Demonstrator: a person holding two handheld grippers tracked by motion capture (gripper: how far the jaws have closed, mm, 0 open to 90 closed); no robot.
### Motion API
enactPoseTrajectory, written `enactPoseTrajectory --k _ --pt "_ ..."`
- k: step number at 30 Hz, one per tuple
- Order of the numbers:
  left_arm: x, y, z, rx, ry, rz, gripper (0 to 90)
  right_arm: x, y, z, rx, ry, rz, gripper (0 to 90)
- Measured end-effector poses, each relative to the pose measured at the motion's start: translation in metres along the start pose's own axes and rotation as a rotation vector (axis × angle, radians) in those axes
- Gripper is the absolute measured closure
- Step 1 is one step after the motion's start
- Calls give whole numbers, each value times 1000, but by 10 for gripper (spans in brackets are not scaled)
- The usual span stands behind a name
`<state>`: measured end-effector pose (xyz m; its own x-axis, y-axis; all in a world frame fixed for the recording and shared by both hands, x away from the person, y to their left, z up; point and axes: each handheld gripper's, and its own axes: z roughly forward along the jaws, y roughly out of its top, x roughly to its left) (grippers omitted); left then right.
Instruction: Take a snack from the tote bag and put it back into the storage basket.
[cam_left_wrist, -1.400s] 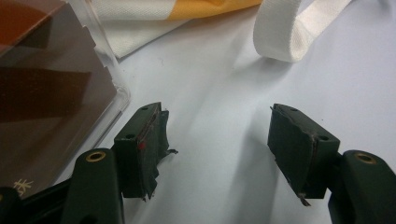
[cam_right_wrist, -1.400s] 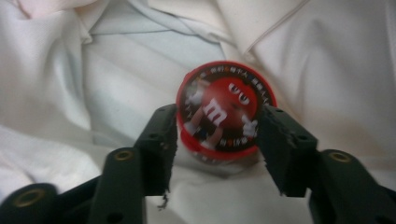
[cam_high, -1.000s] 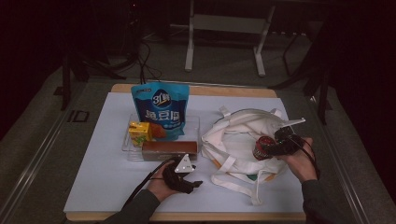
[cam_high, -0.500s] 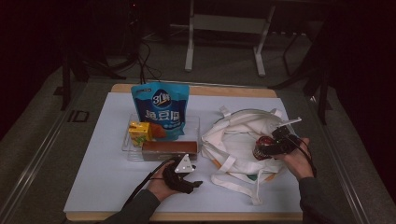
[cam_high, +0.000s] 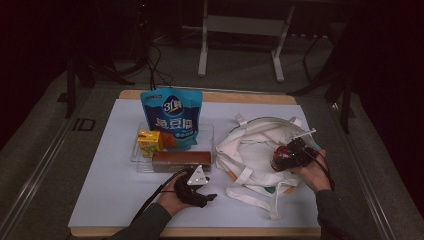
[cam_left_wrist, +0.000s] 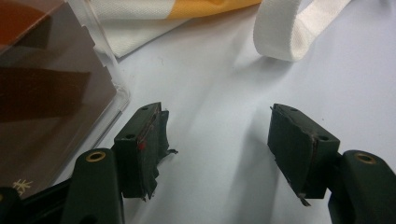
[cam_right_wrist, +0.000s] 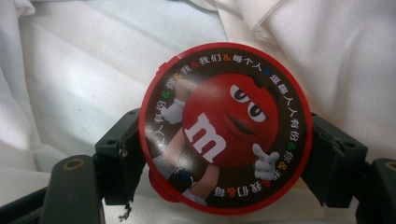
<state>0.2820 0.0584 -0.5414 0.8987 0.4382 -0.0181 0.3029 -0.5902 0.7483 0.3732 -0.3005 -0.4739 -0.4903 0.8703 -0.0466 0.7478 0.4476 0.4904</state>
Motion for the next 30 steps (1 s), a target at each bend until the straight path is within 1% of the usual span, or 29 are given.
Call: enactPoseTrajectory --k 7,10,14,17,21,24,25,30 --pt "0 0 0 1 -1 0 364 0 -1 0 -9 5 2 253" --pt "0 0 0 1 -2 -1 364 0 -2 0 -20 4 -9 255" --pt "0 0 0 0 -1 0 364 2 -1 -1 -22 8 -13 256" --pt "0 0 0 1 -2 0 364 5 0 -1 -22 13 -27 256" --pt "0 0 0 1 -2 0 364 8 1 -3 -31 28 -31 256" --pt "0 0 0 0 -2 0 364 10 2 -4 -35 31 -38 256" --pt "0 0 0 1 -2 1 364 12 3 -6 -40 37 -49 256" --pt "0 0 0 1 -2 1 365 16 7 -12 -54 41 -67 256"
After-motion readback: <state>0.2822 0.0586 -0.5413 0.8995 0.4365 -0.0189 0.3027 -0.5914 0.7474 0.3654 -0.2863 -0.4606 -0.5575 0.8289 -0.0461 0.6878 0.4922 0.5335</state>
